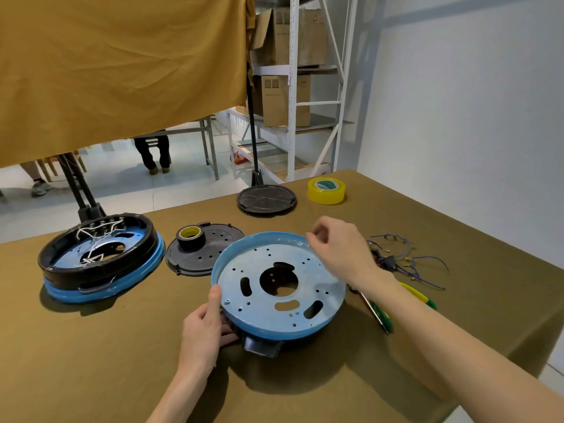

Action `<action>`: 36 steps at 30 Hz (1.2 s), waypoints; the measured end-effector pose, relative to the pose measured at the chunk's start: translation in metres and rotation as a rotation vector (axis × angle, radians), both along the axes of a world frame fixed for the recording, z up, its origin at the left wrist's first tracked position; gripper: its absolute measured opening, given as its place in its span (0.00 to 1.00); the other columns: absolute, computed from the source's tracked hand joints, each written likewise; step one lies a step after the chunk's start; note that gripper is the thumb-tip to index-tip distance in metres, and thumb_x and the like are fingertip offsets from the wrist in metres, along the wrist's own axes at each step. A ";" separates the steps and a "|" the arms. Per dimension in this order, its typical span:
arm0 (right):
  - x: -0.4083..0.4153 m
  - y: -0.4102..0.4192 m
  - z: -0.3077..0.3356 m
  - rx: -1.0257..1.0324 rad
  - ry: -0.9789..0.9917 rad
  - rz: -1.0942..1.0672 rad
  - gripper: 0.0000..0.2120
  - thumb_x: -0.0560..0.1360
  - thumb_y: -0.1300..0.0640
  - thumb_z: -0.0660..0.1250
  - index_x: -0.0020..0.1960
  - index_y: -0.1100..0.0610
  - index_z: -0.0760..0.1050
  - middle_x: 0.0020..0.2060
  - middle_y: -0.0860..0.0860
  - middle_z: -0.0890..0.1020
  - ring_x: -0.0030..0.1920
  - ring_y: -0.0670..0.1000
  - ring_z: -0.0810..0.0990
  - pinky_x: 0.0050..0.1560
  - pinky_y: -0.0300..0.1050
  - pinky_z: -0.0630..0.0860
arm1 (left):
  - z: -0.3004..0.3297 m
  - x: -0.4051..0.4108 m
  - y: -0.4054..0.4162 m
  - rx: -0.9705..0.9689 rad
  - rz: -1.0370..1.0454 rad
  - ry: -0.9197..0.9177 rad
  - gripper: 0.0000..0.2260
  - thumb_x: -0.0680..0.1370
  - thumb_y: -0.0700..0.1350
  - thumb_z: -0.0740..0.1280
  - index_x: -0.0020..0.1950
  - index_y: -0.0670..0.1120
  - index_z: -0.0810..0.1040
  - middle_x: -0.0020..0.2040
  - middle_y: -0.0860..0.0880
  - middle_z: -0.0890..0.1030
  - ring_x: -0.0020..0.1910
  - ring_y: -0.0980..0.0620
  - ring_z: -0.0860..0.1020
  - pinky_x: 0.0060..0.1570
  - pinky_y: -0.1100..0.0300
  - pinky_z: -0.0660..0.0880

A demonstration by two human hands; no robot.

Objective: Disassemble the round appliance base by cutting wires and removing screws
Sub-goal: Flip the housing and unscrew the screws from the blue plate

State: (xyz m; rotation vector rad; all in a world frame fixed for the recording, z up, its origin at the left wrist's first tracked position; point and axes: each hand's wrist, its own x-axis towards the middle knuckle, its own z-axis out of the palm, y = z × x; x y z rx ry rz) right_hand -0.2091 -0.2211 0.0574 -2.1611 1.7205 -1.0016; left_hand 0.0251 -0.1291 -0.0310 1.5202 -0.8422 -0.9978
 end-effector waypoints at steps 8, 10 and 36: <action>0.099 0.035 -0.010 0.200 0.312 0.540 0.15 0.78 0.41 0.68 0.51 0.53 0.83 0.39 0.46 0.83 0.39 0.46 0.80 0.39 0.46 0.79 | 0.000 0.000 0.005 -0.049 -0.004 0.001 0.25 0.72 0.70 0.58 0.49 0.51 0.82 0.45 0.39 0.85 0.43 0.43 0.85 0.33 0.61 0.81; 0.103 0.032 -0.014 0.197 0.254 0.557 0.13 0.79 0.44 0.68 0.54 0.53 0.83 0.42 0.47 0.83 0.40 0.46 0.79 0.39 0.45 0.78 | 0.000 0.001 0.005 -0.060 -0.013 0.003 0.27 0.72 0.70 0.58 0.51 0.51 0.83 0.44 0.39 0.85 0.42 0.43 0.86 0.33 0.61 0.81; 0.105 0.009 0.016 0.435 0.479 0.754 0.05 0.79 0.56 0.71 0.51 0.58 0.84 0.41 0.50 0.85 0.42 0.49 0.84 0.43 0.41 0.80 | -0.004 0.003 -0.001 0.024 -0.082 -0.066 0.29 0.70 0.71 0.59 0.50 0.49 0.82 0.41 0.43 0.85 0.40 0.47 0.86 0.37 0.58 0.82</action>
